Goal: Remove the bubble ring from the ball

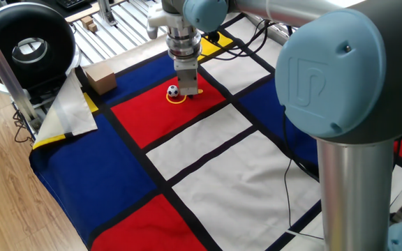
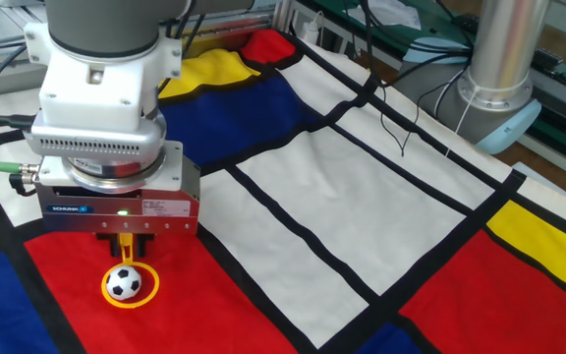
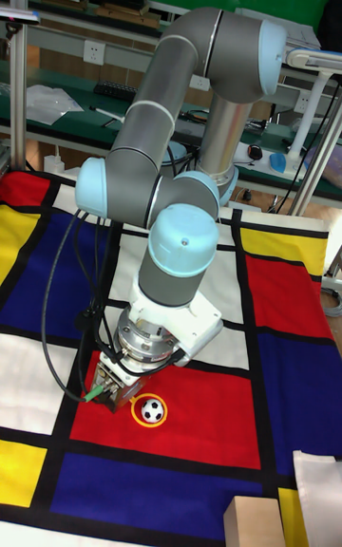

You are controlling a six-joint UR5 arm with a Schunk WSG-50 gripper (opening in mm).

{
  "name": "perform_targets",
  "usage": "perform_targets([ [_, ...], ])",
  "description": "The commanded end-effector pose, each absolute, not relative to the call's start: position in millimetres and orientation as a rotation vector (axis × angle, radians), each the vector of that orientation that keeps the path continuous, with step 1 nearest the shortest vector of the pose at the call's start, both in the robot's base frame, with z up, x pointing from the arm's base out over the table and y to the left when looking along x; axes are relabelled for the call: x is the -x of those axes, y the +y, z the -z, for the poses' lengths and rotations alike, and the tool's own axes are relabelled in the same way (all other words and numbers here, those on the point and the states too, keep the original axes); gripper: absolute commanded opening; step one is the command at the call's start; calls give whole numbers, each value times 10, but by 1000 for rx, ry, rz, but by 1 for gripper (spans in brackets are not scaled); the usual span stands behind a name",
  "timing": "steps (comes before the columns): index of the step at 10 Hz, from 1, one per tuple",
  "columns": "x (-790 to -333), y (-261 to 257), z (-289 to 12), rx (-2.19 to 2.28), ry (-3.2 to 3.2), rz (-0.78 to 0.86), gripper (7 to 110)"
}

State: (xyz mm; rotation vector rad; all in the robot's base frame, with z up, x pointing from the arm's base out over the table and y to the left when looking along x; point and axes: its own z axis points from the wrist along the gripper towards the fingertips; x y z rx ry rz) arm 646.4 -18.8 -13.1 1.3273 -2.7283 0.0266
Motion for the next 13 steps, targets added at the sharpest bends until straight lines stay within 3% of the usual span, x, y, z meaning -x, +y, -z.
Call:
perform_targets([
  [1, -6457, -185, 139, -1311, -2732, -14, 22],
  [2, -6457, -186, 143, -1305, -2735, -14, 22],
  [3, -6453, -182, 143, -1303, -2736, -11, 7],
  [9, -6450, -121, 114, -1247, -2763, 11, 7],
  [13, -6537, -71, -84, -1223, -2763, -17, 7],
])
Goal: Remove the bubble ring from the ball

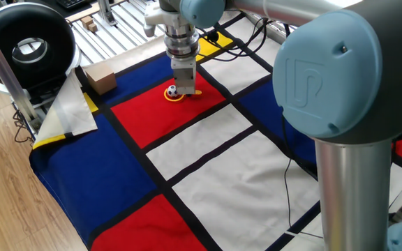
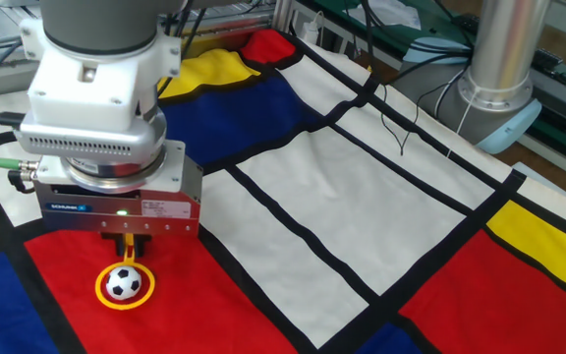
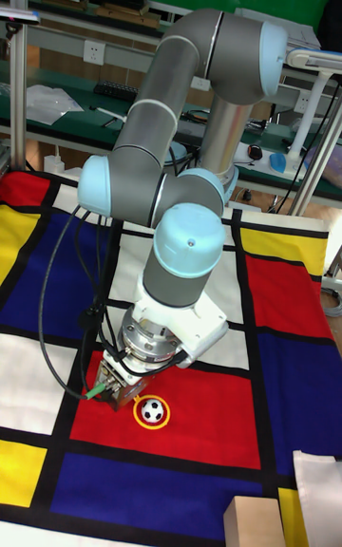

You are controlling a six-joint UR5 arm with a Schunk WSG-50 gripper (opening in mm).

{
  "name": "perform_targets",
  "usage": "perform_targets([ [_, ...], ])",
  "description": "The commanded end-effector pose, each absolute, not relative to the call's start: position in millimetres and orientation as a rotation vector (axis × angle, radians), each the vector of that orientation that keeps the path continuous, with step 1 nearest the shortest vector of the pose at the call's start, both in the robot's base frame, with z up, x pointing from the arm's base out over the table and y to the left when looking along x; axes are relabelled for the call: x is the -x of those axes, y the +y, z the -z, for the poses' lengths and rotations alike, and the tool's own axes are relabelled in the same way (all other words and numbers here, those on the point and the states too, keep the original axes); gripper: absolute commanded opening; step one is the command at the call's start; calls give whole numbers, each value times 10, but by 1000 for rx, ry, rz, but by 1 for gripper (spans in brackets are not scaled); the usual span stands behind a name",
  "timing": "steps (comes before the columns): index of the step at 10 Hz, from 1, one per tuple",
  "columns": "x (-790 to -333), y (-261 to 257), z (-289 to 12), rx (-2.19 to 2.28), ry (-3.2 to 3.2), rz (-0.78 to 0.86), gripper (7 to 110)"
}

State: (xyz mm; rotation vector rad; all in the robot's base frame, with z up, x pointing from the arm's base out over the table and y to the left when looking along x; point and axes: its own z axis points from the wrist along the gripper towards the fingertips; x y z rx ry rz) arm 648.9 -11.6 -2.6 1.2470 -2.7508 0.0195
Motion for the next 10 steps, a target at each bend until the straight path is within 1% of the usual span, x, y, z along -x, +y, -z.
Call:
perform_targets([
  [1, -6553, -65, -105, -1221, -2765, -15, 7],
  [4, -6607, -3, -156, -1213, -2784, 0, 7],
  [6, -6639, -57, -255, -1214, -2777, -26, 7],
  [10, -6682, -153, -405, -1197, -2794, -10, 7],
])
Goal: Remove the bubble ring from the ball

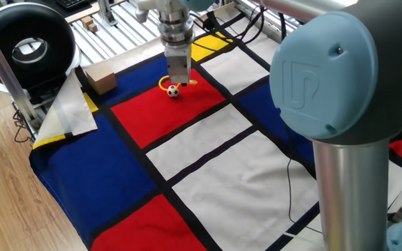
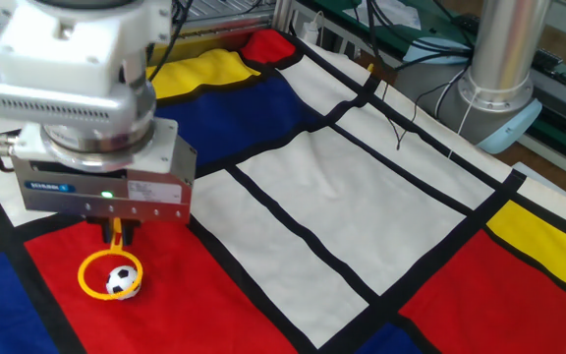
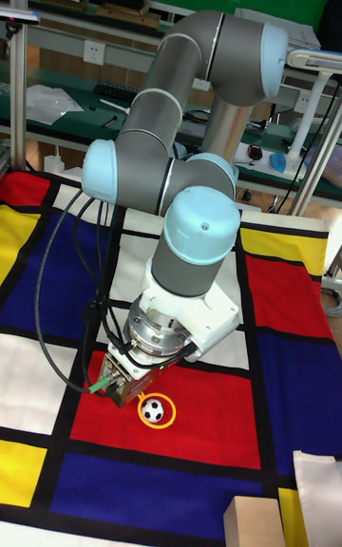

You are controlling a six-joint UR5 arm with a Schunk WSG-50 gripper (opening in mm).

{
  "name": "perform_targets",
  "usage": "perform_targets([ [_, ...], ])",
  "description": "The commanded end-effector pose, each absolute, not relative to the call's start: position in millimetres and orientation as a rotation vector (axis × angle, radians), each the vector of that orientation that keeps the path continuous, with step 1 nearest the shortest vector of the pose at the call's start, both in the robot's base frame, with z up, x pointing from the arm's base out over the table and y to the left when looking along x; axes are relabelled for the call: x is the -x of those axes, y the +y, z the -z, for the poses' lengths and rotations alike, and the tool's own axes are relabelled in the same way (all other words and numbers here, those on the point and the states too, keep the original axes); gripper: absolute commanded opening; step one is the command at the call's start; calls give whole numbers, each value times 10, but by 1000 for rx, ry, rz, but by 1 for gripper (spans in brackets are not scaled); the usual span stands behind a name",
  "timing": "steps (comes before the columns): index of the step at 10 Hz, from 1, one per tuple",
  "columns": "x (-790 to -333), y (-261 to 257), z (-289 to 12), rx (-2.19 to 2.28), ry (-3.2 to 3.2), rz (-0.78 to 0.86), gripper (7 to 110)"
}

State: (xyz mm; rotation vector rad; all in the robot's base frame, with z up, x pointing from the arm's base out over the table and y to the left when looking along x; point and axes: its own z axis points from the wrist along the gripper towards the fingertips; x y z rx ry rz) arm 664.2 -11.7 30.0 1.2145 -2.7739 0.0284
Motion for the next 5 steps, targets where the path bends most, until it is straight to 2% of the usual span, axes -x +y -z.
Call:
perform_targets([
  [1, -6708, -198, -436, -1167, -2818, -18, 7],
  [5, -6703, -521, -609, -1082, -2916, -50, 7],
])
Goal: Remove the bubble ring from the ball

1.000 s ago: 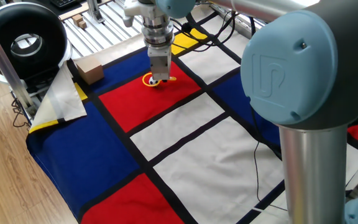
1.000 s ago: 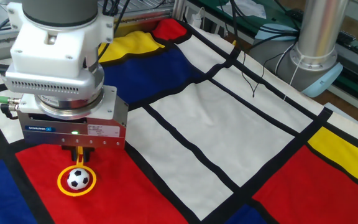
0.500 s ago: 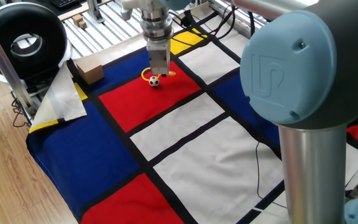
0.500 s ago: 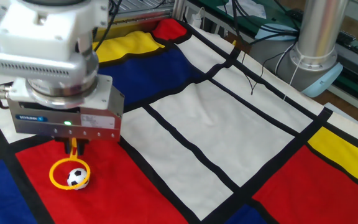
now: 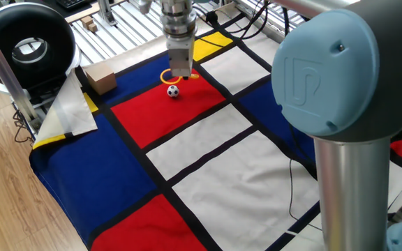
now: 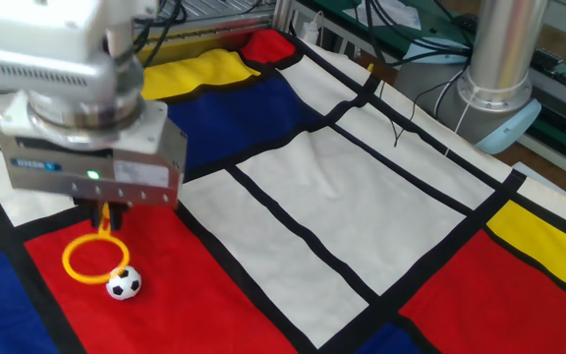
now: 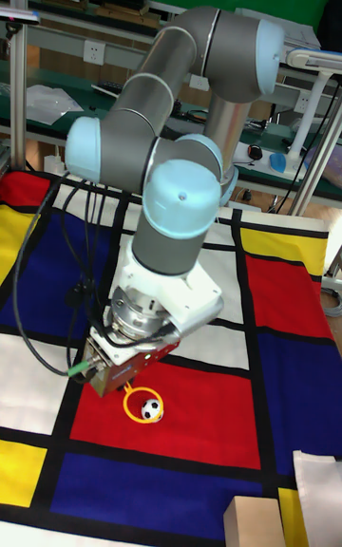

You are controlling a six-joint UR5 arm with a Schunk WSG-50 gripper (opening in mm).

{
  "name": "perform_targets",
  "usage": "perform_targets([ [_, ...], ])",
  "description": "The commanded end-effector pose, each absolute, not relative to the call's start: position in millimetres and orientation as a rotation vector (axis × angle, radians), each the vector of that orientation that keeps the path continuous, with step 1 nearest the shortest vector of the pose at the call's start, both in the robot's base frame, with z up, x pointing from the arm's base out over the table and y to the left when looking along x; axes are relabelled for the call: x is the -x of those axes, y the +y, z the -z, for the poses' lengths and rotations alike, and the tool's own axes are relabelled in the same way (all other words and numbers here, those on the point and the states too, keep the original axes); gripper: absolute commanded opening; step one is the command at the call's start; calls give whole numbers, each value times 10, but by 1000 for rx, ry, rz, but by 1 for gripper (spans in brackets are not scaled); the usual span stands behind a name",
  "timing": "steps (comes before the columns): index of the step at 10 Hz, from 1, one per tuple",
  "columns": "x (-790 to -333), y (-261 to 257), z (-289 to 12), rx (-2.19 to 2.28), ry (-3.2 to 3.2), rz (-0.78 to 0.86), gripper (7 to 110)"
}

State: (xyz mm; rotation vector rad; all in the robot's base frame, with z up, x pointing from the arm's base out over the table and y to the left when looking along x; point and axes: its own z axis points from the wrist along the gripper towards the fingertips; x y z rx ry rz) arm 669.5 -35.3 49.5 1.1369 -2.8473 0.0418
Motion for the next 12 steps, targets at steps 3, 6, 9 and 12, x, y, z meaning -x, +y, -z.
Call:
perform_targets([
  [3, -6482, -677, -550, -986, -2974, -48, 7],
  [6, -6330, -820, -329, -937, -3003, 17, 7],
  [9, -6319, -989, -332, -909, -2985, -82, 7],
  [12, -6461, -1026, -338, -864, -3051, -132, 7],
])
